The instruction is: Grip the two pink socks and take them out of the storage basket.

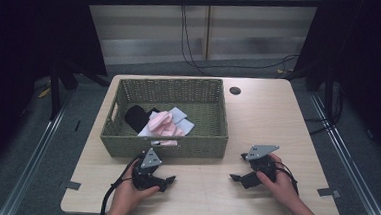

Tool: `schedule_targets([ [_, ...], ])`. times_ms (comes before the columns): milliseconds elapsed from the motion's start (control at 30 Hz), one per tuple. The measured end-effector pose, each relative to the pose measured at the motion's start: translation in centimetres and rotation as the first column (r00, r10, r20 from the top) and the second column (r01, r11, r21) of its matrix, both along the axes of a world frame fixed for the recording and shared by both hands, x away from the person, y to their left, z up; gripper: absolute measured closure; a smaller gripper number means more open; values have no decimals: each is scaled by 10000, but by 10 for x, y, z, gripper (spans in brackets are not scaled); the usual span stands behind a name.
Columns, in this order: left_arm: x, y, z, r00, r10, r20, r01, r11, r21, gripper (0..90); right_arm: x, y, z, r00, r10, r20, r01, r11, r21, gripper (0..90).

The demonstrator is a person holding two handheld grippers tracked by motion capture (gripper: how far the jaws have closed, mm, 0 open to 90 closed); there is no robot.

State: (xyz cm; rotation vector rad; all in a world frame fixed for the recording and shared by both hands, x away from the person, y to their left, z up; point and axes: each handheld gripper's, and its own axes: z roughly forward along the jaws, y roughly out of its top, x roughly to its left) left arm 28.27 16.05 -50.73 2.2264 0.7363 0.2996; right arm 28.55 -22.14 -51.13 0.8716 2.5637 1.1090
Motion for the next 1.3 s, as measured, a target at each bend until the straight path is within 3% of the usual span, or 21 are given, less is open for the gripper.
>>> schedule_targets([
  [233, 1, -2, 6, 9991, 102, -416, -86, 9993, 372, 243, 0, 0, 0, 10000, 1, 0, -1, 10000, 0, 110],
  [400, 4, -1, 19, 9967, 82, -806, -65, 9998, 204, 245, 0, 0, 0, 10000, 1, -2, -1, 10000, 4, 110],
  [433, 4, -1, 22, 9961, 32, -887, -30, 10000, 19, 245, 0, 0, 0, 10000, 1, -1, -1, 10000, 4, 110],
  [667, 9, -4, 57, 9931, -310, -1128, 326, 9994, 121, 245, 0, 0, 0, 10000, 1, -1, -1, 10000, 3, 110],
  [767, 12, -5, 71, 9920, -418, -1194, 467, 9982, 387, 246, 0, 0, 0, 10000, 2, 0, -2, 10000, 1, 110],
  [1300, 37, -5, 132, 9864, -523, -1560, 538, 9985, 52, 246, 0, 0, 0, 10000, 14, 11, -14, 10000, -2, 110],
])
